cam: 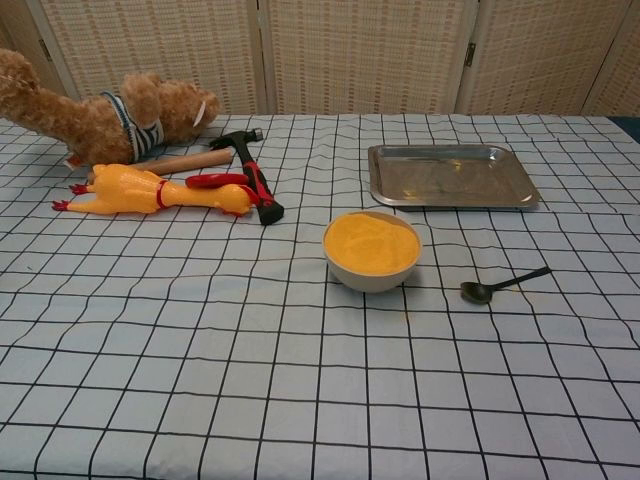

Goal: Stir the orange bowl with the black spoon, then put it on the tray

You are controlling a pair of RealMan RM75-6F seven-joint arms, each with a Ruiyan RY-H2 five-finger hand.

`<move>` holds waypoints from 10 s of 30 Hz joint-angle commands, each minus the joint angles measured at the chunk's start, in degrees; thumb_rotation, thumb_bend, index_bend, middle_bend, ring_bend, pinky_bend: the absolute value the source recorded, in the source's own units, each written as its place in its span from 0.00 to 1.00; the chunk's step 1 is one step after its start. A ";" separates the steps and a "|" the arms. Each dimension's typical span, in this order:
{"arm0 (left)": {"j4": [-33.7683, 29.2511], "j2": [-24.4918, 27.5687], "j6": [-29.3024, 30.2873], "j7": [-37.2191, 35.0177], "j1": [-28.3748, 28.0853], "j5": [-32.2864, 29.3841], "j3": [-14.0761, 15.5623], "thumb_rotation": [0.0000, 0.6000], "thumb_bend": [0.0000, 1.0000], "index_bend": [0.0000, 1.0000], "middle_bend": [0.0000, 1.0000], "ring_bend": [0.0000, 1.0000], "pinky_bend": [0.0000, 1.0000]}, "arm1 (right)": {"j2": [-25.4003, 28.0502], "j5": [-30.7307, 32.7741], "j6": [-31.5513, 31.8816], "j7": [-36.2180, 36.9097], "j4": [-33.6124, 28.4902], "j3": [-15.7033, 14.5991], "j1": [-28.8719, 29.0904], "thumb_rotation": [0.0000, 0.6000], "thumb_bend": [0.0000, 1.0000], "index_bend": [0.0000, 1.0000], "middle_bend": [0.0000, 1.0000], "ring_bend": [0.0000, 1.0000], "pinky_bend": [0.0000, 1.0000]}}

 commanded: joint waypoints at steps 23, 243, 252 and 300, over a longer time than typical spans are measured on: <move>0.43 1.47 -0.83 -3.41 0.04 -0.94 0.07 1.00 0.41 0.00 0.00 0.00 0.07 | -22.12 -0.38 -29.08 1.85 25.03 6.18 22.47 1.00 0.32 0.44 0.00 0.00 0.00; 1.94 2.03 -0.87 -7.89 -0.82 1.32 0.83 1.00 0.42 0.00 0.00 0.00 0.08 | -12.50 39.68 -37.63 -16.74 9.63 7.07 47.82 1.00 0.68 0.74 0.03 0.00 0.00; 2.21 2.02 -0.91 -8.23 -0.87 1.23 0.76 1.00 0.42 0.00 0.00 0.00 0.08 | -18.65 36.51 -33.82 -17.99 16.55 7.13 47.07 1.00 0.68 0.74 0.04 0.00 0.00; 1.85 1.96 -0.86 -7.81 -0.88 1.91 1.24 1.00 0.42 0.00 0.00 0.00 0.08 | -12.27 37.86 -40.20 -16.65 9.00 4.87 46.31 1.00 0.68 0.78 0.04 0.00 0.00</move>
